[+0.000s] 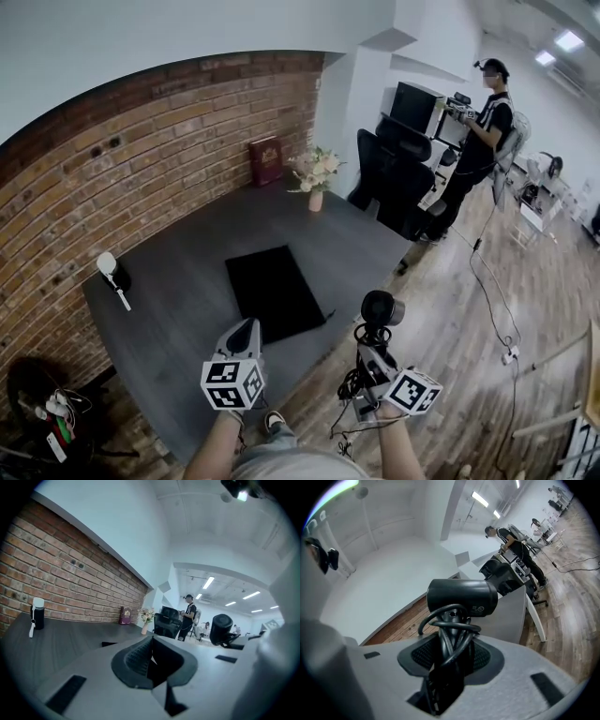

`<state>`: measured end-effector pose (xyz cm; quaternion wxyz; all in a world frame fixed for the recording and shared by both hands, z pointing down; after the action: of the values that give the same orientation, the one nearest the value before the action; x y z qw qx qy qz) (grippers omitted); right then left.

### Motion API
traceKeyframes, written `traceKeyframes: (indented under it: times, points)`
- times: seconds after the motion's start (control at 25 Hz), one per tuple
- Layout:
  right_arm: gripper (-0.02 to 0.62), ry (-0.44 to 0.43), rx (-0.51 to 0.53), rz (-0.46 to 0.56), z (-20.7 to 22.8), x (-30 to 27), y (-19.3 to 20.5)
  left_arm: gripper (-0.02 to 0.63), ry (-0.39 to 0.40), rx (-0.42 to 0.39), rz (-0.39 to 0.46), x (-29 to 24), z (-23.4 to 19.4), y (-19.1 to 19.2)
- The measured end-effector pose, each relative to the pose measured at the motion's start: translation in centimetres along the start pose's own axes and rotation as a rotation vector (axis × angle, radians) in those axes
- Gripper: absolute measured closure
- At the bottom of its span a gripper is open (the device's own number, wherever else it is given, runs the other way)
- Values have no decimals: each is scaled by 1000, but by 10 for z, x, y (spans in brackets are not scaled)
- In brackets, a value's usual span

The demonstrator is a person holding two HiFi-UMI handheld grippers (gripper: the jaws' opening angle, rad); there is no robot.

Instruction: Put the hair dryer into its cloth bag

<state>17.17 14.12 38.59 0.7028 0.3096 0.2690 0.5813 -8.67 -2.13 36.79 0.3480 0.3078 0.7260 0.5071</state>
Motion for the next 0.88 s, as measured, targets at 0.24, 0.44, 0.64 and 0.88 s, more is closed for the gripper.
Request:
traceKeyframes:
  times: [0.24,0.44,0.64,0.88]
  points:
    - [437,-11,8,-36,30,-52,-26,600,-33,8,-13,-51,-10,-3]
    - [437,-36,10,-78,42,-97,-38,600,-83,29,-34,-76,-30,-1]
    - [437,-85,13,-124,51,-133,-45,600,-142,40,-42,-90,-40,-1]
    - [437,-162,-26,-179,70,-174,-50,600,-224,31,-28,-98,-41,-8]
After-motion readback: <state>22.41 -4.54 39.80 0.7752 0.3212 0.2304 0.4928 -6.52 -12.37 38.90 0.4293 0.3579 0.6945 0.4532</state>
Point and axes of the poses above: the fingertips, and each gripper's own axes: x backward along the fingers, z to its right, y out of its underside, the point moved 6 cm from there along x, backward along the fingers, and after that the axes turned 9 degrees about -y, right-handed, at the moved point
